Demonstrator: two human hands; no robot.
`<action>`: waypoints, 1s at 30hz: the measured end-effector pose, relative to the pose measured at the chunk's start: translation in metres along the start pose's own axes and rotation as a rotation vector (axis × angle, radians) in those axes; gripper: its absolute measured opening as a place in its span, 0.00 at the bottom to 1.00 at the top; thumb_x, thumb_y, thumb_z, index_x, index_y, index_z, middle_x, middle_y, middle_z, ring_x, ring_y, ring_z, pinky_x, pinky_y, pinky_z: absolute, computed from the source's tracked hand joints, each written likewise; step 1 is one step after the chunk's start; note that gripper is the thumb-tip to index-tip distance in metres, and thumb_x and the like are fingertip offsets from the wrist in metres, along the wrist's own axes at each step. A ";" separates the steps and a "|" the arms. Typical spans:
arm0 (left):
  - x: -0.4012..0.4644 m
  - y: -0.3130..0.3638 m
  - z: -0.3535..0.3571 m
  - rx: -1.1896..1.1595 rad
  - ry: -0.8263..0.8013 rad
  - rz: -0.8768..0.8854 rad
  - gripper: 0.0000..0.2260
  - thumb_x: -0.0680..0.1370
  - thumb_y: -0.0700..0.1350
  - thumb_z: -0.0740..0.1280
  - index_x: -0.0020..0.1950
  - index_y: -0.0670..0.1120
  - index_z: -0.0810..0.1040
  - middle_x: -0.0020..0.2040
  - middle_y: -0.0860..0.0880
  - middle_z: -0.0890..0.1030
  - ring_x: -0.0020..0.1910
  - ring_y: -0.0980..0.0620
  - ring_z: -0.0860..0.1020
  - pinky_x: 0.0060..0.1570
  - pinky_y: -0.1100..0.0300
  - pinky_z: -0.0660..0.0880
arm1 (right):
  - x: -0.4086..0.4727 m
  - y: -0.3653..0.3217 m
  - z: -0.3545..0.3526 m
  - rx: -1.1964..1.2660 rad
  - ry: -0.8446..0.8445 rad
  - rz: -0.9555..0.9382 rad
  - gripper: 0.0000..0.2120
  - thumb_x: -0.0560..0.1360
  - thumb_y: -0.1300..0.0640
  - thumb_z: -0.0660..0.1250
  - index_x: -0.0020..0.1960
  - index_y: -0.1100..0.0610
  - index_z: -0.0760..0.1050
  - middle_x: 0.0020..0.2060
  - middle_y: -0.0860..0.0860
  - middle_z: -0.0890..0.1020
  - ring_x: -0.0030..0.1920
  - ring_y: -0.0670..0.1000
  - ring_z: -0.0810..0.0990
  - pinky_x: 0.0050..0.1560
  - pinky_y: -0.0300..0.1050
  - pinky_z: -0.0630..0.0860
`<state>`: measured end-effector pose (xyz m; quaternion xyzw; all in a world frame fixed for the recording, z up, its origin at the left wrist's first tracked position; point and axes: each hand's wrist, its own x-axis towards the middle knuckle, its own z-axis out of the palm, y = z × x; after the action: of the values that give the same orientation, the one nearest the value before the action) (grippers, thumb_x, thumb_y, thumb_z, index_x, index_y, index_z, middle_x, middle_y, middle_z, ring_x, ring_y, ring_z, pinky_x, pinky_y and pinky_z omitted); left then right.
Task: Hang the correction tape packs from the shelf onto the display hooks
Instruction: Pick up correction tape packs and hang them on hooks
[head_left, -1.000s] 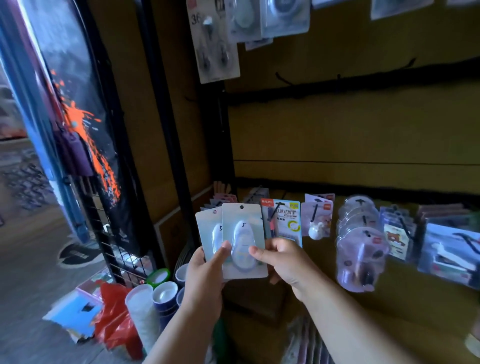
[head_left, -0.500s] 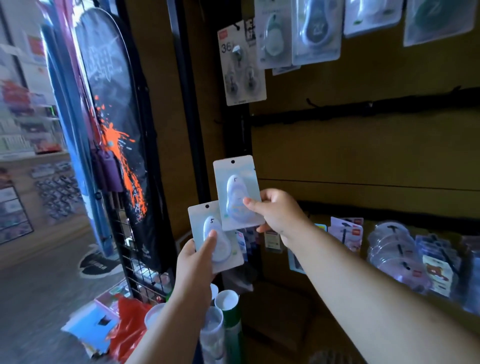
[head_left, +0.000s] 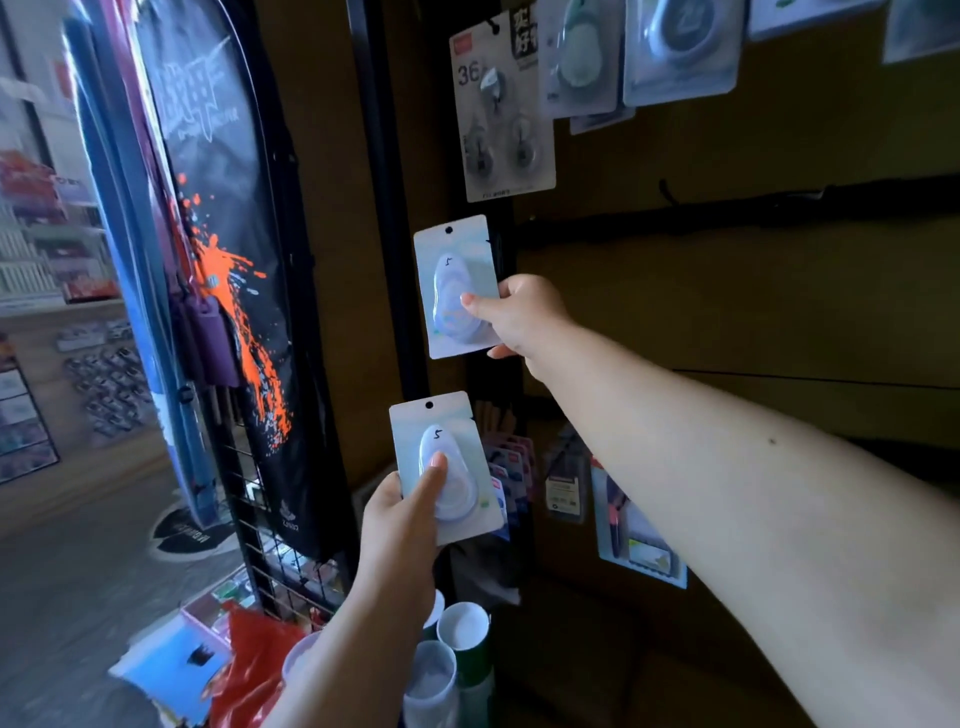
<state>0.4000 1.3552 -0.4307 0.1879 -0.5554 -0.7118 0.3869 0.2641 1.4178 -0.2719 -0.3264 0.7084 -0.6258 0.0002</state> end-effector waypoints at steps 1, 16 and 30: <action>0.001 -0.001 0.000 -0.001 -0.001 0.000 0.11 0.78 0.48 0.69 0.55 0.42 0.81 0.46 0.43 0.87 0.46 0.44 0.86 0.45 0.48 0.83 | 0.003 0.001 0.002 -0.028 -0.003 -0.005 0.14 0.74 0.50 0.71 0.51 0.60 0.76 0.48 0.53 0.79 0.35 0.48 0.77 0.23 0.37 0.74; 0.011 -0.006 -0.004 -0.006 0.017 0.000 0.11 0.78 0.48 0.70 0.54 0.43 0.81 0.45 0.44 0.87 0.44 0.46 0.86 0.43 0.49 0.83 | 0.021 0.015 0.009 -0.216 0.093 0.179 0.20 0.74 0.45 0.69 0.50 0.62 0.73 0.32 0.54 0.78 0.26 0.51 0.78 0.32 0.43 0.80; 0.000 0.014 0.009 -0.070 0.009 -0.001 0.15 0.79 0.51 0.67 0.54 0.40 0.80 0.45 0.40 0.86 0.43 0.43 0.85 0.37 0.54 0.82 | -0.101 0.079 0.011 0.165 -0.406 0.296 0.06 0.73 0.53 0.72 0.46 0.54 0.79 0.48 0.56 0.85 0.46 0.53 0.84 0.47 0.48 0.81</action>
<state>0.3985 1.3596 -0.4146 0.1776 -0.5284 -0.7300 0.3954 0.3114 1.4549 -0.3850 -0.3370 0.6803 -0.5965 0.2604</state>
